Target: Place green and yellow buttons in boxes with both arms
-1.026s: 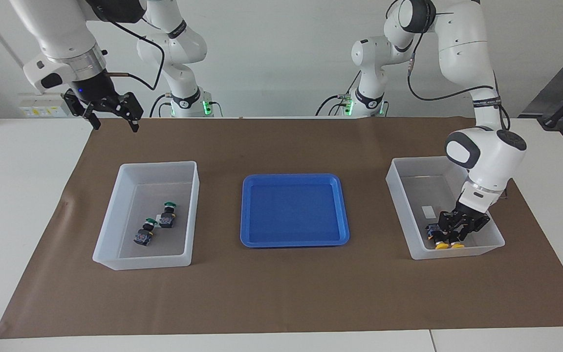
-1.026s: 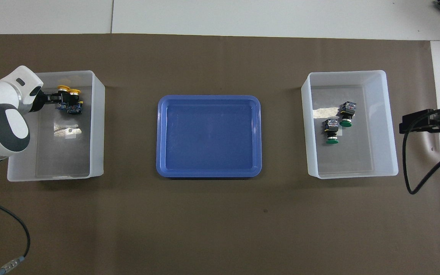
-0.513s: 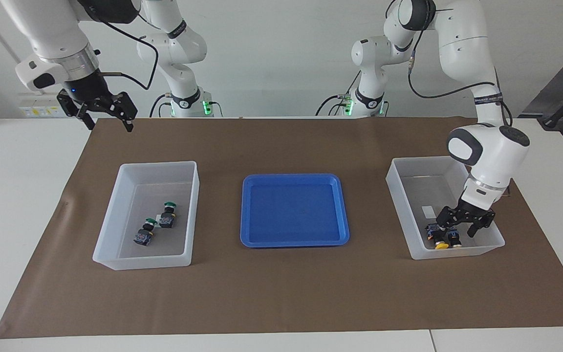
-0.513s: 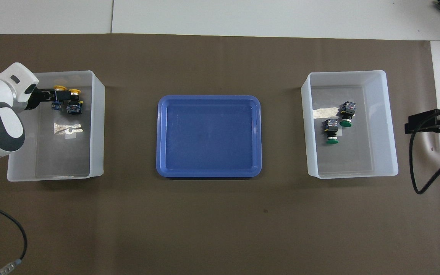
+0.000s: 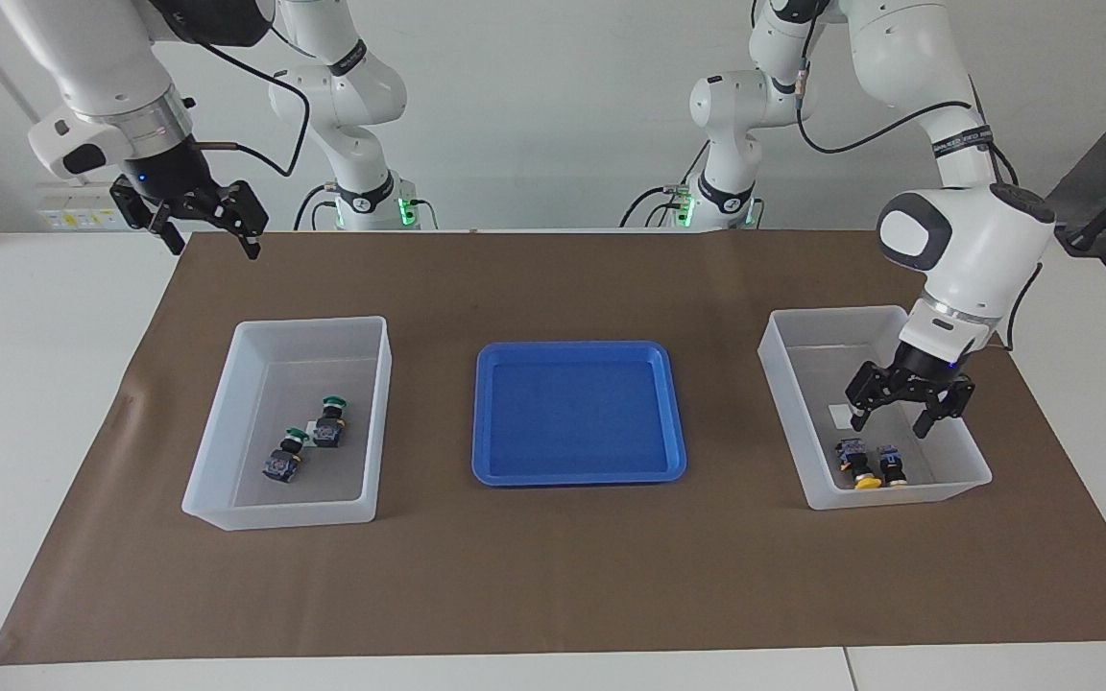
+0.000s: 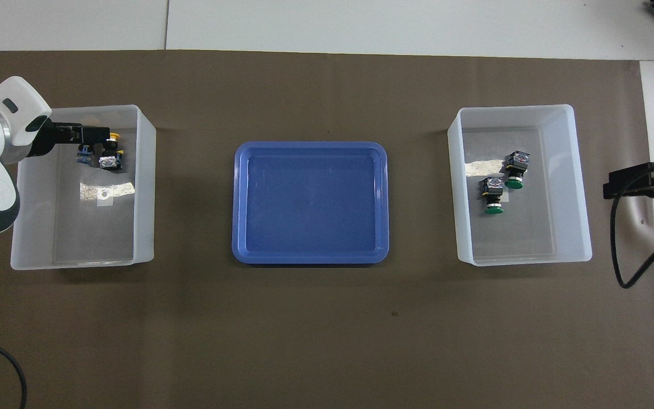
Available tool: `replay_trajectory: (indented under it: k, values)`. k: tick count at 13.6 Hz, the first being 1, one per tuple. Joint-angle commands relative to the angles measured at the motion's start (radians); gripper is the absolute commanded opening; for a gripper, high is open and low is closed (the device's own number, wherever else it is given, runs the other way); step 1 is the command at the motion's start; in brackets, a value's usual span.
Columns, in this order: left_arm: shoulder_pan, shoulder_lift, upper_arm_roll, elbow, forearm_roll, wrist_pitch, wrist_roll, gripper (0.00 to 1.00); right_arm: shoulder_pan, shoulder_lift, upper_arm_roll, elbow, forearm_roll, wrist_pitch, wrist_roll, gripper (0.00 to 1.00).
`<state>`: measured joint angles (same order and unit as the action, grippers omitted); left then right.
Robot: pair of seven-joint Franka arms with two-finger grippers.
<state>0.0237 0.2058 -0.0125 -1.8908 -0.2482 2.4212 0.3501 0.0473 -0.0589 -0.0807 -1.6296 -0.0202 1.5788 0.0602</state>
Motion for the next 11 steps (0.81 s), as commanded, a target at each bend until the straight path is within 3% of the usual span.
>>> replay_trajectory:
  k: [1, 4, 8, 11]
  values:
    - [-0.039, -0.04, 0.016, -0.016, 0.019, -0.075, -0.003, 1.0, 0.003, 0.004, 0.001, 0.01, 0.022, -0.009, 0.002, 1.0]
    - [-0.066, -0.043, 0.006, 0.05, 0.144, -0.175, -0.1, 1.0, -0.004, 0.008, 0.012, 0.019, 0.023, -0.006, 0.018, 1.0]
    - [-0.074, -0.08, 0.011, 0.11, 0.171, -0.312, -0.131, 1.0, -0.004, 0.001, 0.012, 0.01, 0.023, -0.006, 0.016, 1.0]
    - [-0.074, -0.147, 0.006, 0.113, 0.216, -0.384, -0.144, 1.0, -0.007, 0.001, 0.012, 0.007, 0.023, -0.005, 0.018, 1.0]
